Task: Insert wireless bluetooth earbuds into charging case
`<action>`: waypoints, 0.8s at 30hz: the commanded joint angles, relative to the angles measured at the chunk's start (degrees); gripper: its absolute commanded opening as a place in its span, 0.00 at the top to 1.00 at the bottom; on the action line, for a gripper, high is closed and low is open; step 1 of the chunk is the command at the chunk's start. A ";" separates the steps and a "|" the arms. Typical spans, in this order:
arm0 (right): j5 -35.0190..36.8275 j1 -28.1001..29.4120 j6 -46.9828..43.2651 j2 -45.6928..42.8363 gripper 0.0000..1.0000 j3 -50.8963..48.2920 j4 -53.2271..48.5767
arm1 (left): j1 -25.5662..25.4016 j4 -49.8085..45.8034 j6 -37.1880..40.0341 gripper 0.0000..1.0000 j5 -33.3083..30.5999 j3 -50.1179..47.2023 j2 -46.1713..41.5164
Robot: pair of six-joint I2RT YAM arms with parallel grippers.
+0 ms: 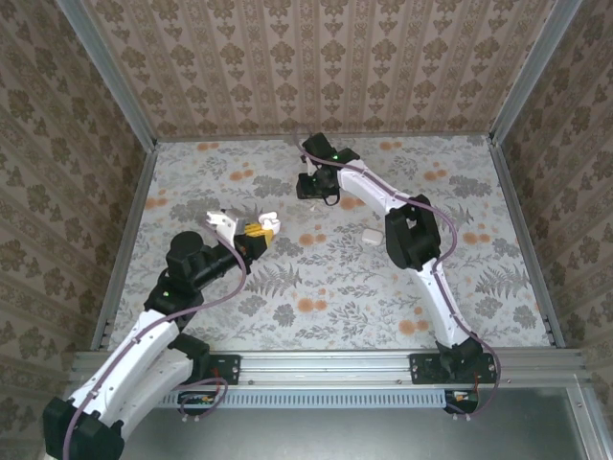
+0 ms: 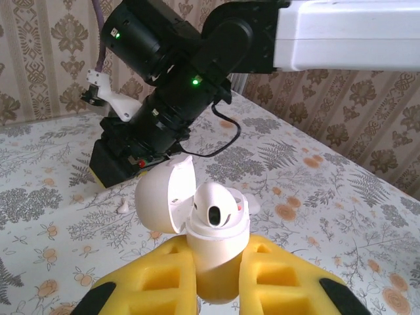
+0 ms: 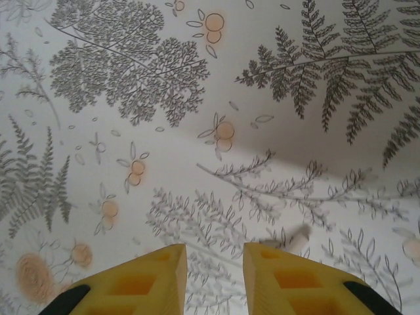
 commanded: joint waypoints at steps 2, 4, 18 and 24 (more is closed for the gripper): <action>-2.74 -0.63 -2.55 4.43 0.72 5.54 -4.76 | 0.74 2.27 0.66 1.00 1.55 -0.28 0.11; -2.83 -0.80 -3.05 5.15 0.73 5.95 -5.06 | 0.75 2.22 0.68 1.00 1.75 -0.32 0.18; 0.07 -1.09 -2.88 -0.57 0.77 -5.42 -8.30 | 0.76 2.54 -1.41 1.00 2.31 -0.72 -1.92; -1.45 -0.83 -0.06 -7.69 0.78 -17.81 -5.39 | 0.75 2.75 -2.51 1.00 2.47 -1.09 -3.18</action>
